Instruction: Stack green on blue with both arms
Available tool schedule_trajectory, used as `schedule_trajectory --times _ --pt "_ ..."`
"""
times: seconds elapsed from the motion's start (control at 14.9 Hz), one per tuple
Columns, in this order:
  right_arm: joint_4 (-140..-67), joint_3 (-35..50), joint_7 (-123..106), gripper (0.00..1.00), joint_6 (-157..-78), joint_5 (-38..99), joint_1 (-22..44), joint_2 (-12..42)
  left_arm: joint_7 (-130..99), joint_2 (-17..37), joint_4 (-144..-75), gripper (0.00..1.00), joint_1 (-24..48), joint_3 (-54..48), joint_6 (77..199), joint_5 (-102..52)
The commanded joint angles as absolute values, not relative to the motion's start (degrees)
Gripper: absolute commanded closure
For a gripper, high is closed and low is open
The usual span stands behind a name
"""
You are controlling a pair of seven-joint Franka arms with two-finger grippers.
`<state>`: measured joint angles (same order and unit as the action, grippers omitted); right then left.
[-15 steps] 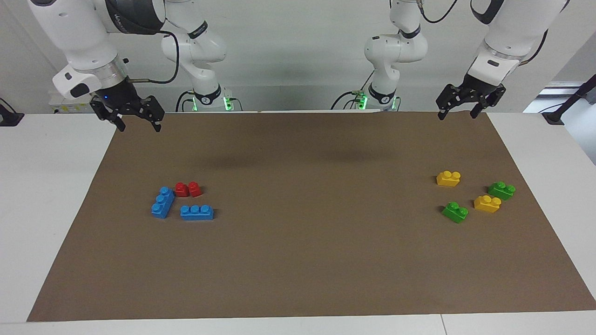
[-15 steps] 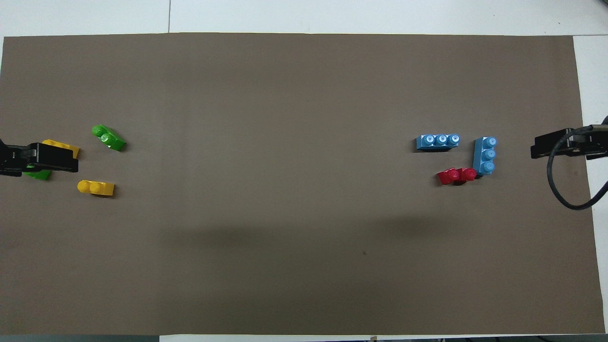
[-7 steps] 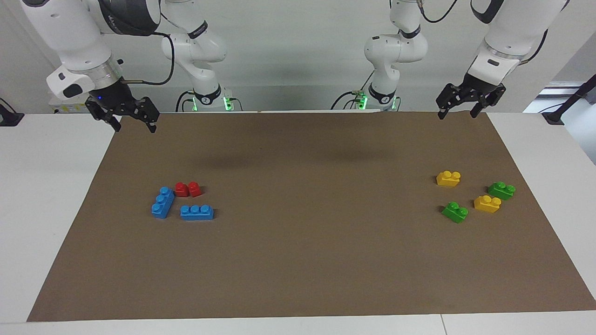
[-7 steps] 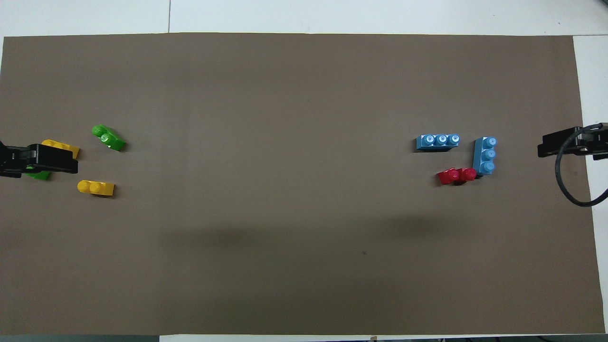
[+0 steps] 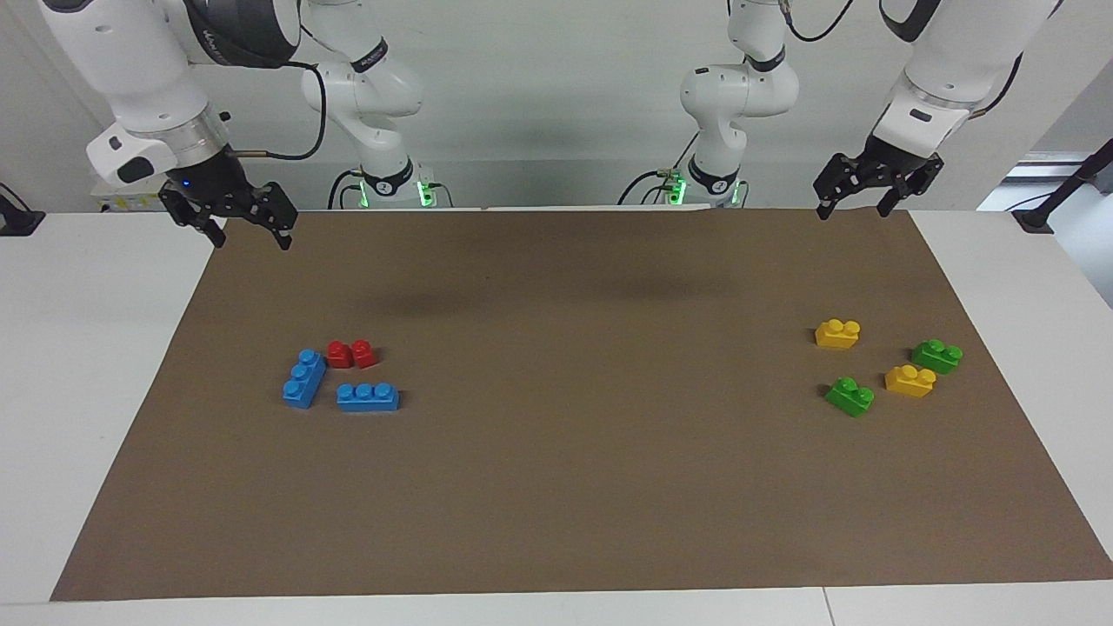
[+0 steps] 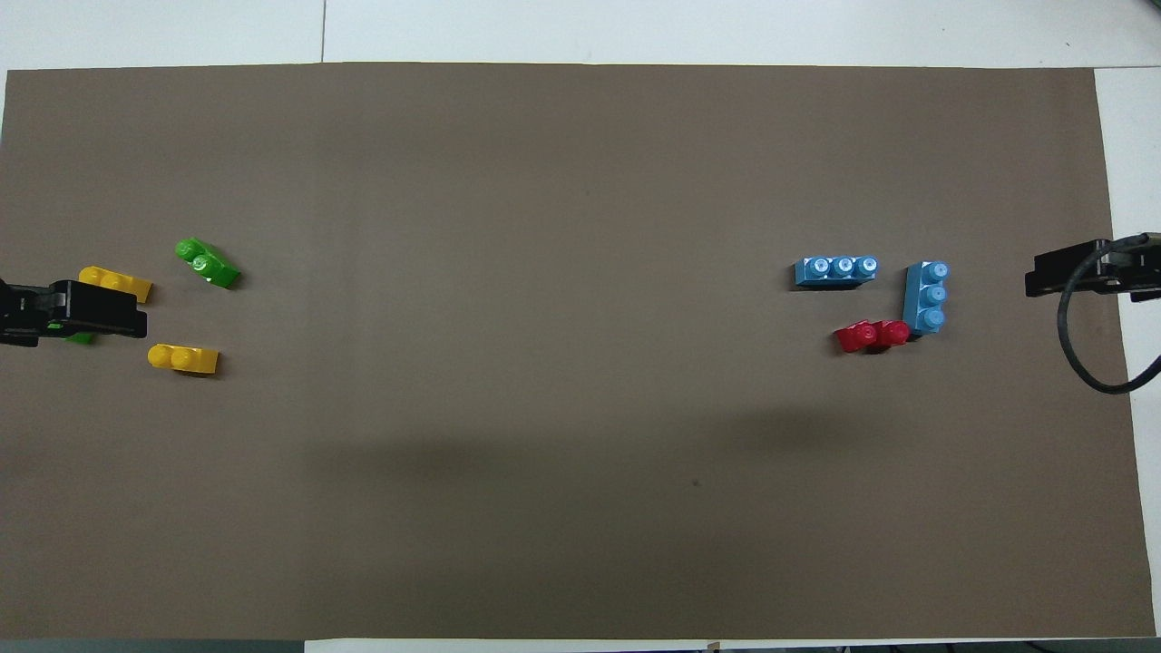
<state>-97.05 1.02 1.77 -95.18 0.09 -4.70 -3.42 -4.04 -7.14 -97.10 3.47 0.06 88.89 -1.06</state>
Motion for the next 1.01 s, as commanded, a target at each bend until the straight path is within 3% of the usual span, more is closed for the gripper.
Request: schedule_trajectory --times 0.0,0.34,0.6,0.94 --pt "-98.79 1.49 13.11 0.00 -99.75 -1.14 -5.36 -3.96 -6.41 -8.96 -99.22 0.00 2.56 0.62 88.77 -1.85" --pt "-97.91 1.58 43.98 0.00 -102.04 1.57 -5.62 0.69 -12.10 -11.68 -105.10 0.00 -0.35 0.62 93.32 -1.85" --pt "-96.86 1.14 55.96 0.00 -103.70 8.96 -7.47 5.35 -18.62 -12.83 -109.50 0.00 -0.35 0.62 98.52 -1.85" --pt "-97.12 1.14 67.13 0.00 -107.31 15.28 -8.17 10.37 -24.78 -10.29 -110.39 0.00 -0.87 0.62 102.03 -1.93"
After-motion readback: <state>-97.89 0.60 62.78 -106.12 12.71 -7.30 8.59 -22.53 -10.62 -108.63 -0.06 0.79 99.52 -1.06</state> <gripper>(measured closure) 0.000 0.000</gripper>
